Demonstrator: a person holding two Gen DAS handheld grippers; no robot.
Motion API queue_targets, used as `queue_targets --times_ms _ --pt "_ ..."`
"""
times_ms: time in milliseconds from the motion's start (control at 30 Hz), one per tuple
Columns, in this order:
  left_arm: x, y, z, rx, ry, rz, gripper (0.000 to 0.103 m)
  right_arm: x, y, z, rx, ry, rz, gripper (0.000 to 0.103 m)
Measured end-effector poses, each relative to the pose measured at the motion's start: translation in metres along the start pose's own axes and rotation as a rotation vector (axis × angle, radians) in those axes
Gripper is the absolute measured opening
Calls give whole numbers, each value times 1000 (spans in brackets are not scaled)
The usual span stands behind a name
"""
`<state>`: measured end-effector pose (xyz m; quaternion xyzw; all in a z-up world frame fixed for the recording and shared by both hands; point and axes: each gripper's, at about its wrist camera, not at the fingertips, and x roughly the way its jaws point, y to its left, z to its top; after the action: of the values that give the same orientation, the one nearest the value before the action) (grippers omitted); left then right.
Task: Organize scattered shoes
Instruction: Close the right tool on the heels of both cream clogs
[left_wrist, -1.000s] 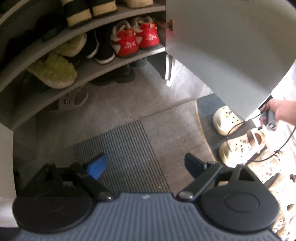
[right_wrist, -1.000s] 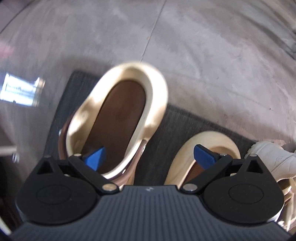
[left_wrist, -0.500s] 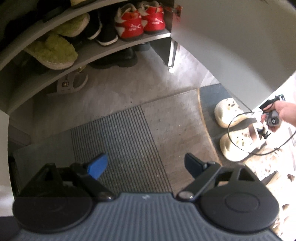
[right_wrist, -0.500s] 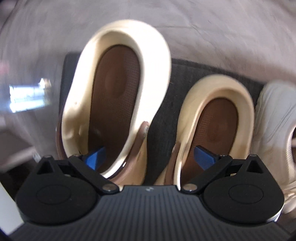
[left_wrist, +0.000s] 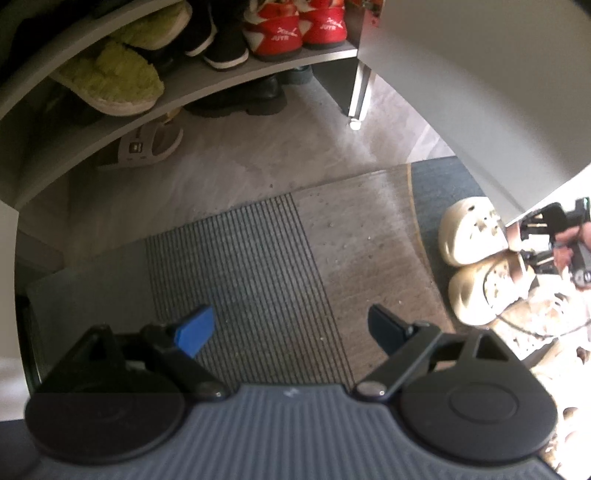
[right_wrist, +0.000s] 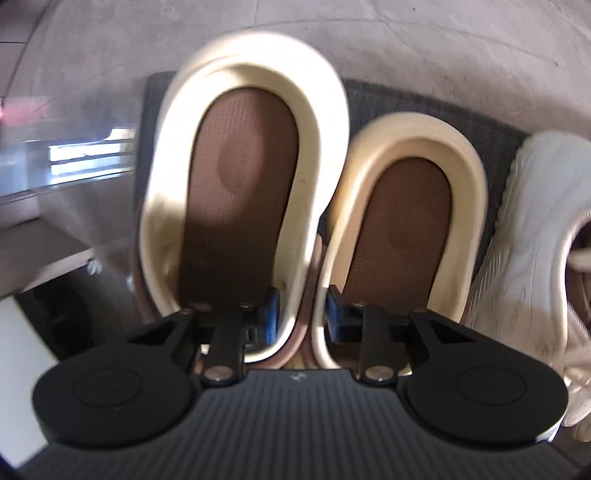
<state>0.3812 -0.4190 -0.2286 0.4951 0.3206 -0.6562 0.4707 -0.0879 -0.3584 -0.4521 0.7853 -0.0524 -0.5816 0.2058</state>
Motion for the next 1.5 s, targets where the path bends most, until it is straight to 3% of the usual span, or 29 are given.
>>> queue_targets --times_ms 167,267,633,800,933,1033,1200,1333,1433,1500 --pt "-4 -4 1 41 -43 33 92 -7 -11 -34 1 32 45 25" --pt "-4 -6 -4 75 -64 58 92 -13 -21 -59 17 54 17 26" --pt "-2 13 -1 32 -48 69 92 -15 -42 -148 -28 127 -84 25" --pt "-13 40 8 -1 -151 180 92 -1 2 -211 -337 168 -179 25" --pt "-13 71 6 -104 -159 233 92 17 46 -267 -575 186 -198 25" --pt "-12 80 7 -114 -163 274 92 35 71 -293 -679 199 -201 25" --pt "-15 94 11 -158 -186 248 92 88 113 -340 -883 248 -226 25" --pt "-20 110 13 -196 -206 243 92 102 127 -356 -962 254 -247 28" --pt "-21 121 12 -225 -208 241 92 100 134 -356 -926 289 -200 42" --pt "-20 126 12 -239 -198 243 92 110 159 -353 -887 325 -169 50"
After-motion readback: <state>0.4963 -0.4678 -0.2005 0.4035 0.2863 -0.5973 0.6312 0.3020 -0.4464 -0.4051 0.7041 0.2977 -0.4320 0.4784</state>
